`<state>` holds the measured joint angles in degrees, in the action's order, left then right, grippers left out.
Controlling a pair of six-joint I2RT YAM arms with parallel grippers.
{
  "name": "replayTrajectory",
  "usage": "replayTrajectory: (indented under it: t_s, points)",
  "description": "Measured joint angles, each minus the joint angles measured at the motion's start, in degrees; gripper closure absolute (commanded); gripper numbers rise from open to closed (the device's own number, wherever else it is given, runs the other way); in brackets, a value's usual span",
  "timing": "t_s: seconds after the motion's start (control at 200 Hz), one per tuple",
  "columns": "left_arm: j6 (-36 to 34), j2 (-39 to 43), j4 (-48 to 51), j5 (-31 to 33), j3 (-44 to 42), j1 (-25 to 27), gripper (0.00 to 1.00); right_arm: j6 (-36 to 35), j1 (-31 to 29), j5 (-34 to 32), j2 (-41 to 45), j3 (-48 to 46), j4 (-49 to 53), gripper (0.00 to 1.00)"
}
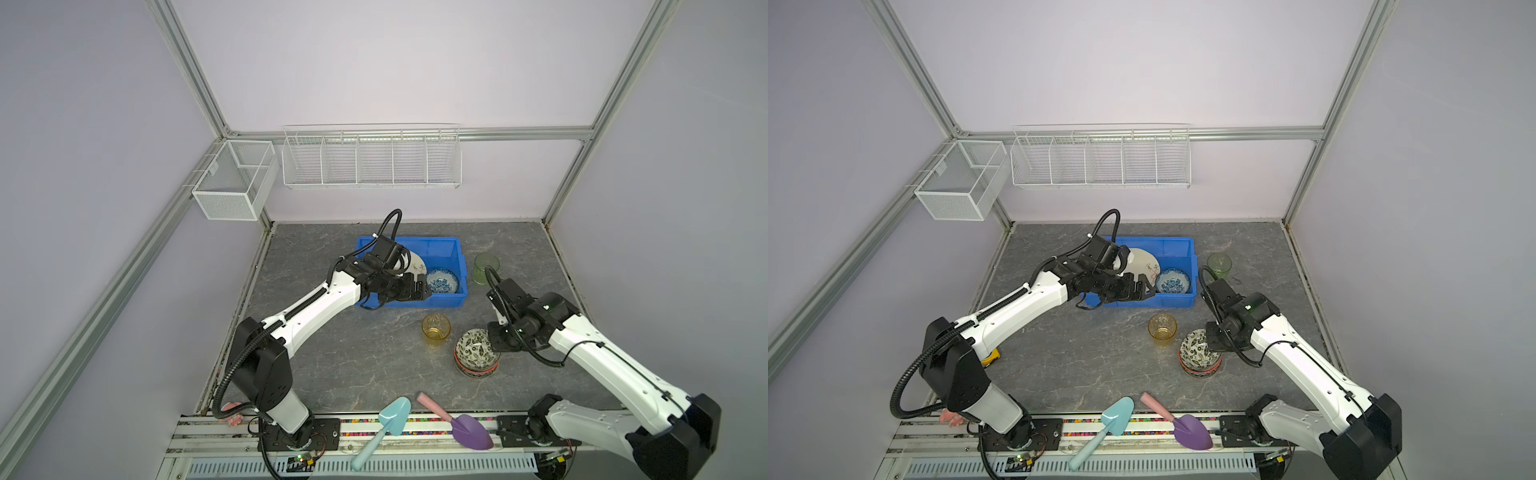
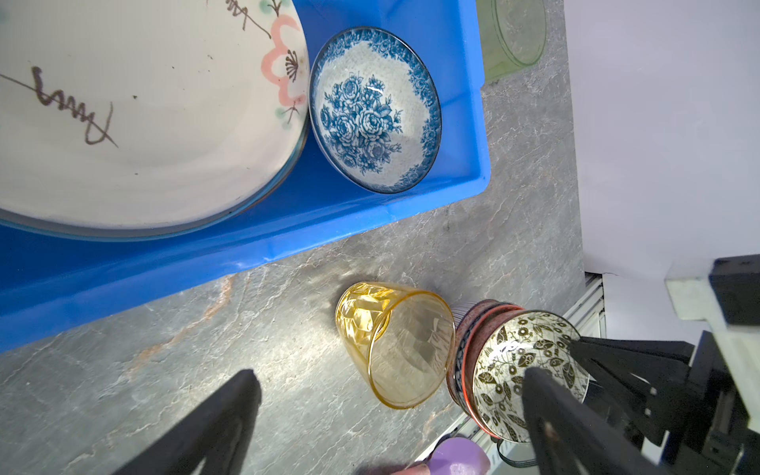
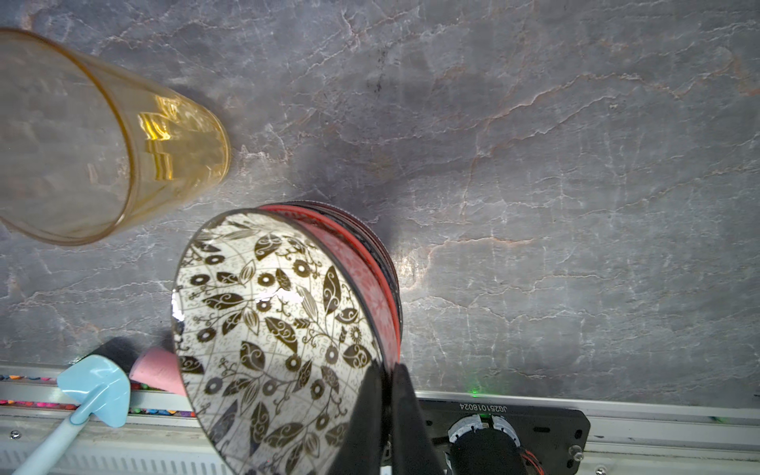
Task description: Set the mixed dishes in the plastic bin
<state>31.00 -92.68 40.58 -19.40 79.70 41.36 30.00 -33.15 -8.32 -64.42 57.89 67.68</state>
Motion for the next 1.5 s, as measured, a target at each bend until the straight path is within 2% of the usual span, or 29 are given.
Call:
replayTrajectory:
  t_s: [0.39,0.62,0.825,1.13,1.5]
  points:
    - [0.5,4.2,0.4,-0.2,-1.0,6.2,0.02,0.0,0.2,1.7,0.5,0.0,-0.3,0.93]
    - [1.2,7.0,0.9,-0.4,-4.5,7.7,0.06,0.2,2.0,4.2,1.6,-0.1,-1.7,0.93]
    - [2.6,7.2,1.1,-0.4,-5.3,11.9,0.08,0.2,3.9,5.9,3.0,-0.2,-2.1,0.93]
    - [6.1,0.1,-2.0,-0.5,-2.7,19.4,0.11,0.2,5.9,7.2,5.8,-0.1,-1.7,0.93]
    - [8.1,-5.4,-2.5,0.3,1.8,20.4,0.27,0.2,6.4,8.4,8.9,-0.1,-0.6,0.93]
